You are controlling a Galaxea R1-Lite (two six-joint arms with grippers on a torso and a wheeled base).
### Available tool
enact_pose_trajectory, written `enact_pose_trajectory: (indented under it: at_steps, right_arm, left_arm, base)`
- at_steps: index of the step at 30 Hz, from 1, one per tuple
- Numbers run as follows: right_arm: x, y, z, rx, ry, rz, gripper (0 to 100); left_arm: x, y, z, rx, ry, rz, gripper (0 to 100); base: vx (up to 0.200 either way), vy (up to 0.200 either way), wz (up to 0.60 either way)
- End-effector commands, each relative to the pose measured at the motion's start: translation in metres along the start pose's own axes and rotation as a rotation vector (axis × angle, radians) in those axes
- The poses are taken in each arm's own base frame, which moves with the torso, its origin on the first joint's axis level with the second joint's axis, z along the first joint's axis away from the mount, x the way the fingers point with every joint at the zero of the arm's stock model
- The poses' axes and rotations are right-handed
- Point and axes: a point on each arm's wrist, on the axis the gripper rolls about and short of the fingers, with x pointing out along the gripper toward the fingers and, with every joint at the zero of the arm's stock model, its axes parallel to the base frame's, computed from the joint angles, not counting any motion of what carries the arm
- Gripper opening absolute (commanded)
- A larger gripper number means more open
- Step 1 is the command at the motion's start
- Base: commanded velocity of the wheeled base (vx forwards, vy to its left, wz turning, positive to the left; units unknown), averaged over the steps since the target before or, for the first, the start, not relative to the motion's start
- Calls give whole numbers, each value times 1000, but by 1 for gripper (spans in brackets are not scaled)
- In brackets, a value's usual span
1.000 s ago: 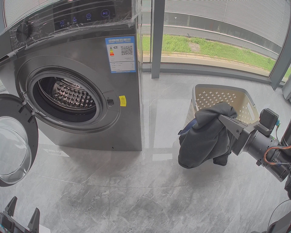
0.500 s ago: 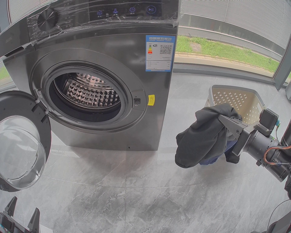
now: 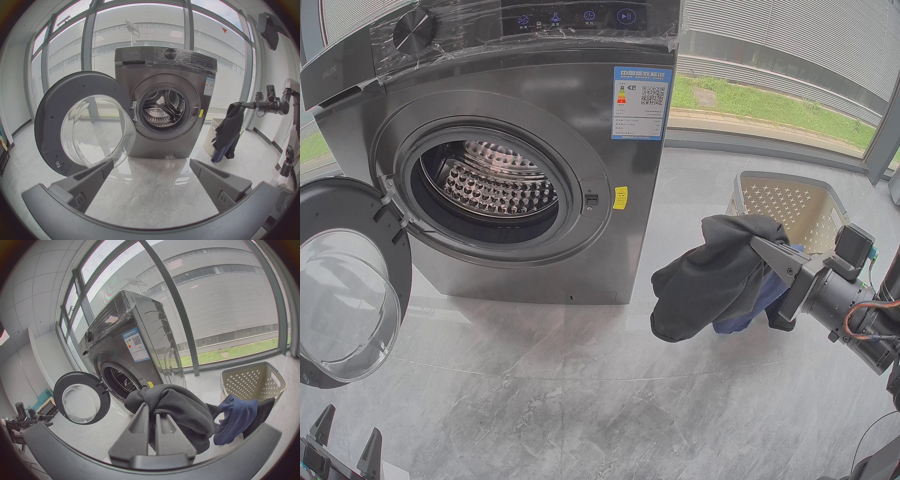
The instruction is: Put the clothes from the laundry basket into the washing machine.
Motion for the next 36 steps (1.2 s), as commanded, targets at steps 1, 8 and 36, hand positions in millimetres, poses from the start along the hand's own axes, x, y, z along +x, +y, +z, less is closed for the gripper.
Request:
enact_pose_trajectory:
  at_steps: [1, 8, 36]
  right_arm:
    - [1, 0, -1, -1, 4, 0, 0]
    - [1, 0, -2, -1, 6, 0, 0]
    - [1, 0, -1, -1, 4, 0, 0]
  left_arm:
    - [0, 0, -5, 0, 1, 0, 100]
    - [0, 0, -5, 0, 1, 0, 100]
    - [0, 0, -5, 0, 1, 0, 100]
  base:
    - [0, 0, 0]
    - [0, 114, 0]
    - [0, 79, 0]
